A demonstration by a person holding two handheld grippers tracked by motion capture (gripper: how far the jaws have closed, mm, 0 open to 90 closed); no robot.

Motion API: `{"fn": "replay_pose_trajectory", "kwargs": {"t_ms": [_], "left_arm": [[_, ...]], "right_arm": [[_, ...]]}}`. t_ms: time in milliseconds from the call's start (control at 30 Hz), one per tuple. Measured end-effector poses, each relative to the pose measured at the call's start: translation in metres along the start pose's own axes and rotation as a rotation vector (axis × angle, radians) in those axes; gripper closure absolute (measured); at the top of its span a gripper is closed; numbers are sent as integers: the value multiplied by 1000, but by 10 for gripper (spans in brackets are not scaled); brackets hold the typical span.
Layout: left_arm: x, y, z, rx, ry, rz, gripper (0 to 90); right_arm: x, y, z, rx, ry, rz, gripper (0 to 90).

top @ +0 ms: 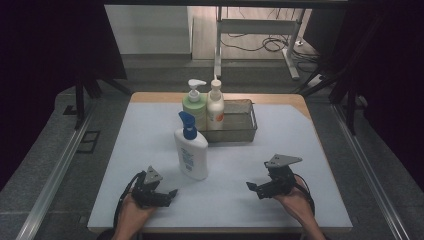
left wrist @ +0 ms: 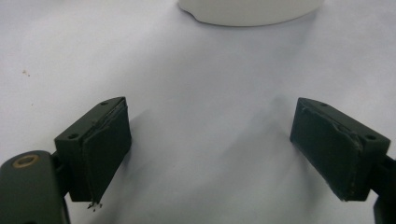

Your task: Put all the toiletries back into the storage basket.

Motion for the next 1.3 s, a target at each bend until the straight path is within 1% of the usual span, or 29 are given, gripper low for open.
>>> {"fn": "replay_pose_trajectory", "kwargs": {"t_ms": [67,267,467,533,667,767,867,933,1100,1233,1300], "left_arm": [[0,0,0,-1,0,0,122],[0,0,0,-1,0,1,122],[0,0,0,-2,0,1,122],[0,0,0,-2,0,2,122],[0,0,0,1,0,1,122],[0,0,0,1,0,1,122],[0,0,0,1,0,1,122],[0,0,0,1,0,1,123],[0,0,0,-1,2,1,123],[0,0,0,-2,2,1,123],[0,0,0,-2,2,1,123]], "right_arm": [[2,0,-3,-3,5,-1,0],[10,-5,-15,0,-2,-32,0],[19,-9,-27,4,9,-65,0],[23,-11,-32,-2,16,-77,0],[29,-13,-42,12,30,-96,0],[33,-16,-50,-2,42,-110,0],[38,-20,-57,-13,36,-107,0],[40,-21,-62,-15,33,-120,0],[46,-26,-74,-34,47,-122,0],[51,-29,-80,-80,47,-120,0],[54,-31,-84,-86,51,-126,0]]}}
Point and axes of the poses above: each handheld gripper's, and its own axes: x roughly forward along the jaws, z roughly out of its underside, y roughly to its right, the point moved 1 cm from there along x, roughly forward along the jaws, and after that the axes turned 15 degrees about -x, right-handed, at the moved point
